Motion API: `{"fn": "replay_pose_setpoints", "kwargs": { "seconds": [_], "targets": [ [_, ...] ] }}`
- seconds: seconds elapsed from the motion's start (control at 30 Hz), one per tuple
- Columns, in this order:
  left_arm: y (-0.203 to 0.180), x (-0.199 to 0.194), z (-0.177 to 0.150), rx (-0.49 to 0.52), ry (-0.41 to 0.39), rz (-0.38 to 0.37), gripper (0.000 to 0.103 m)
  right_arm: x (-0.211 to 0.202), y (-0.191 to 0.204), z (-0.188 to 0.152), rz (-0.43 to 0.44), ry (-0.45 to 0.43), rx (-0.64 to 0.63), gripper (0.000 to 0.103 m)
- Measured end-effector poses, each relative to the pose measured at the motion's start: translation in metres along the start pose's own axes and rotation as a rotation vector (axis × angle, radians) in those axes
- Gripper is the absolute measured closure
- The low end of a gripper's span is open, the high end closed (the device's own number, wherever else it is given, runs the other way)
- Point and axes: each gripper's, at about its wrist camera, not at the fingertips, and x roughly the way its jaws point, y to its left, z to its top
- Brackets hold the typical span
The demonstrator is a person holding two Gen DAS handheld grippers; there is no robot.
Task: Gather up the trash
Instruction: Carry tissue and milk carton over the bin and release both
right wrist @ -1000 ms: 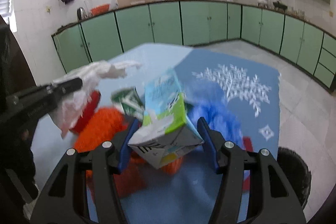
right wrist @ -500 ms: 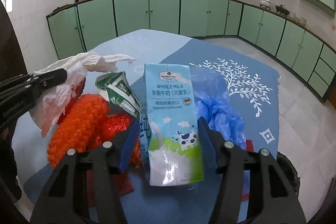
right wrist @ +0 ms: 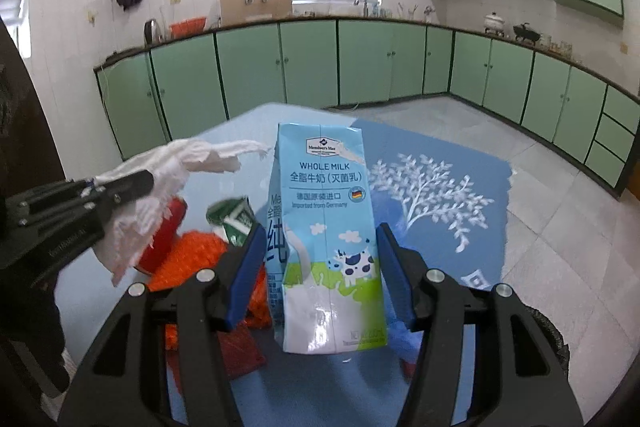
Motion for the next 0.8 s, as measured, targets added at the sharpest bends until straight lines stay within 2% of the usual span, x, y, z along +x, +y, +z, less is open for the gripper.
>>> {"fn": "replay_pose_setpoints", "kwargs": {
  "seconds": [0.17,0.37,0.8],
  "targets": [
    [-0.025,-0.010,0.012,0.026,-0.034,-0.058,0.093,-0.024,-0.025,0.005,-0.030,-0.036,0.059,0.048],
    [-0.069,-0.013,0.020,0.069,-0.051,-0.148,0.093,-0.059,-0.066,-0.002,-0.126,-0.071,0.120,0.048],
    [-0.185,-0.001,0.017,0.182,-0.036,-0.377,0.093,-0.122,-0.160,-0.046,-0.343,-0.086,0.241,0.048]
  ]
}}
